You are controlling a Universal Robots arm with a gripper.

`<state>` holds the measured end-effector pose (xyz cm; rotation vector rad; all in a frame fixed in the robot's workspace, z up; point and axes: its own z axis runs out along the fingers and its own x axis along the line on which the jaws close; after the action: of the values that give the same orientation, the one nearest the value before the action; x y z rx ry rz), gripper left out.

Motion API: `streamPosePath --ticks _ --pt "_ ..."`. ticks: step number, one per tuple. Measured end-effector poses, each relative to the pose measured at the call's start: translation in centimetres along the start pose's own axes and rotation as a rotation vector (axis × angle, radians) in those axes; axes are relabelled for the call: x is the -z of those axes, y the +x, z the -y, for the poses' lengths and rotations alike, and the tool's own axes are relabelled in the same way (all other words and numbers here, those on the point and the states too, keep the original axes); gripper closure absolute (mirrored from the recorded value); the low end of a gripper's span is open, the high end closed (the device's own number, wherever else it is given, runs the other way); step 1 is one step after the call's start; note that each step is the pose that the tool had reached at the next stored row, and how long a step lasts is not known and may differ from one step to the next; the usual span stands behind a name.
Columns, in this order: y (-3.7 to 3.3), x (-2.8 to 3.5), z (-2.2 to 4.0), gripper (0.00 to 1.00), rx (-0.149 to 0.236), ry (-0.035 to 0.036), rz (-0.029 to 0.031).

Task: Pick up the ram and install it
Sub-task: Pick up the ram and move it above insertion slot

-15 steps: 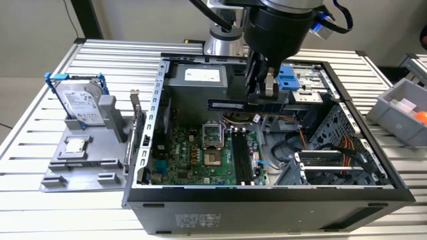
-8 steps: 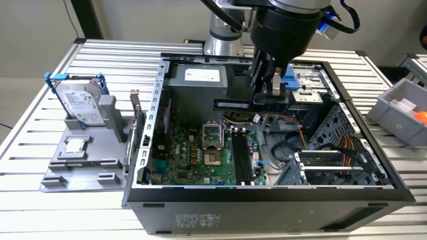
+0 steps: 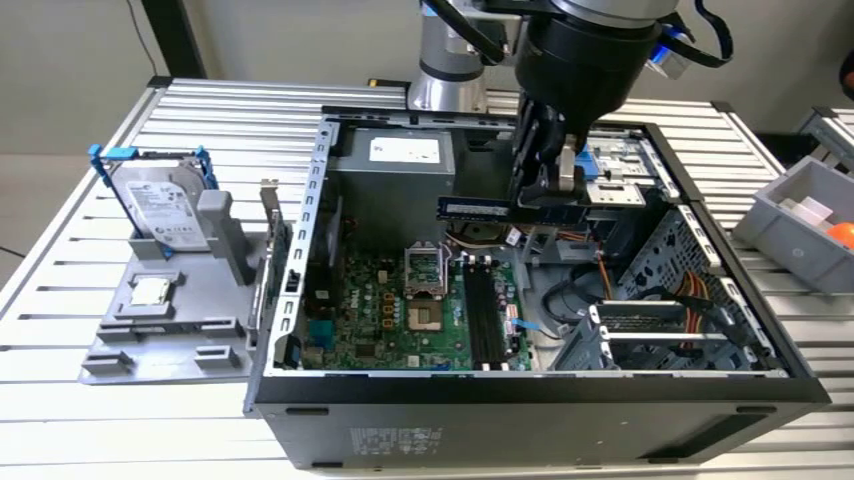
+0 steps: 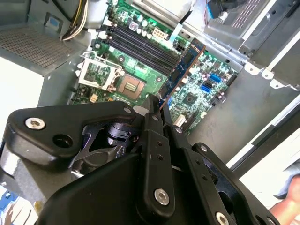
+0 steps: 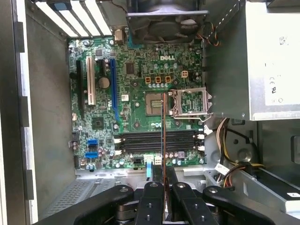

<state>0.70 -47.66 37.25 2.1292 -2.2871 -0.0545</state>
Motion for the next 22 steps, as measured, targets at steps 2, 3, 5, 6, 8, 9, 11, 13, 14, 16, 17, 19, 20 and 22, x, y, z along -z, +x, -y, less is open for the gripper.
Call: streamPosePath --ticks 2,3,5,6,8,9,11,13,14,16,17,19,20,22 --pt "-0.08 0.00 0.16 1.00 -0.001 0.0000 0.0000" --pt "-0.14 -0.01 0.23 1.00 -0.002 0.0000 0.0000" --pt "-0.27 -0.02 0.33 1.00 -0.010 0.0001 0.0002" --pt "-0.33 -0.03 0.37 1.00 -0.015 0.0001 0.0005" --pt "-0.46 -0.04 0.44 1.00 -0.025 0.0003 0.0008" --pt "-0.52 -0.05 0.47 1.00 -0.030 0.0004 0.0011" --pt "-0.77 -0.07 0.53 1.00 -0.034 0.0004 0.0012" --pt "-1.10 -0.09 0.56 1.00 -0.035 0.0004 0.0012" --pt "-1.31 -0.10 0.58 1.00 -0.034 0.0004 0.0012" --pt "-1.71 -0.13 0.65 1.00 -0.034 0.0004 0.0013" --pt "-1.86 -0.14 0.68 1.00 -0.033 0.0004 0.0012" --pt "-2.10 -0.19 0.73 1.00 -0.029 0.0004 0.0011" --pt "-2.22 -0.20 0.77 1.00 -0.027 0.0004 0.0010" --pt "-2.47 -0.22 0.84 1.00 -0.022 0.0003 0.0007"
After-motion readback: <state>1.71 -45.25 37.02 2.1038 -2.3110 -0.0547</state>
